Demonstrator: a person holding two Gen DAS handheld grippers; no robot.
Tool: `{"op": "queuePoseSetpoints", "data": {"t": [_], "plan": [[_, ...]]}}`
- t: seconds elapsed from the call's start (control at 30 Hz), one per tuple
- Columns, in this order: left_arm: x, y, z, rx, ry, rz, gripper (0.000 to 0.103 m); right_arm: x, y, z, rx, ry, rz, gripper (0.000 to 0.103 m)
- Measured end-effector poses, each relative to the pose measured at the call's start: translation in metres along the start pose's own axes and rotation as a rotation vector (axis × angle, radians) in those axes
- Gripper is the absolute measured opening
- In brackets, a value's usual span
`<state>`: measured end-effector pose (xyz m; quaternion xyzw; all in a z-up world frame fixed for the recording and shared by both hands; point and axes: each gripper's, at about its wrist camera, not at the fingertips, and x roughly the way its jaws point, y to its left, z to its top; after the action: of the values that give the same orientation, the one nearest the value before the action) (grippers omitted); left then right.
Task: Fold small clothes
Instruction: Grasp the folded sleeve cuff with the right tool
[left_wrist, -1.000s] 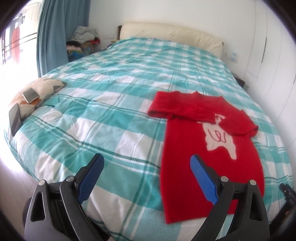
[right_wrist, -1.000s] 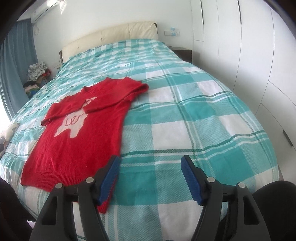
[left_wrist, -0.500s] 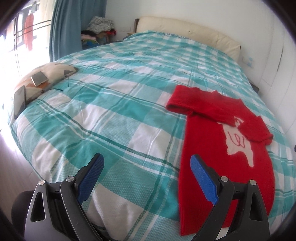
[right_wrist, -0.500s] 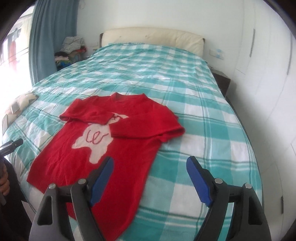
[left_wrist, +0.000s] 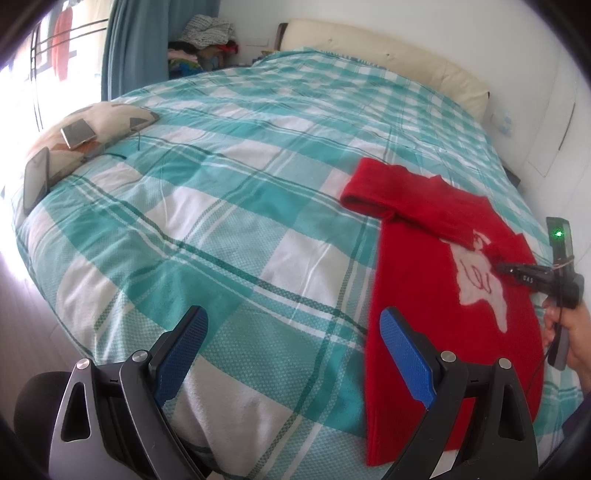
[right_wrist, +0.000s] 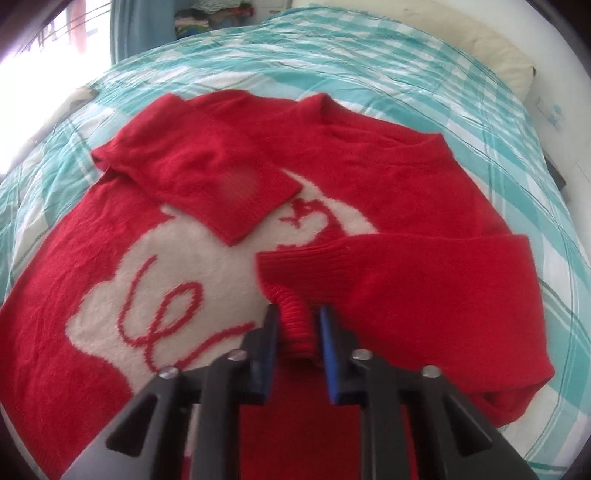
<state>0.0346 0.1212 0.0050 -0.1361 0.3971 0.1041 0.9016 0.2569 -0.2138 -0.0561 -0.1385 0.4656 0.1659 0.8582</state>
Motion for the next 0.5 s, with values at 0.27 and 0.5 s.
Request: {"op": "queuePoseSetpoints", "data": {"t": [0.27, 0.5], "plan": [[0.001, -0.005, 0.0, -0.015, 0.016, -0.052, 0.095, -0.142, -0.19, -0.061, 0.515, -0.255, -0.263, 0.008], [0.005, -0.009, -0.002, 0.0, 0.036, -0.033, 0.095, -0.179, -0.295, -0.162, 0.832, -0.221, -0.367, 0.008]]}}
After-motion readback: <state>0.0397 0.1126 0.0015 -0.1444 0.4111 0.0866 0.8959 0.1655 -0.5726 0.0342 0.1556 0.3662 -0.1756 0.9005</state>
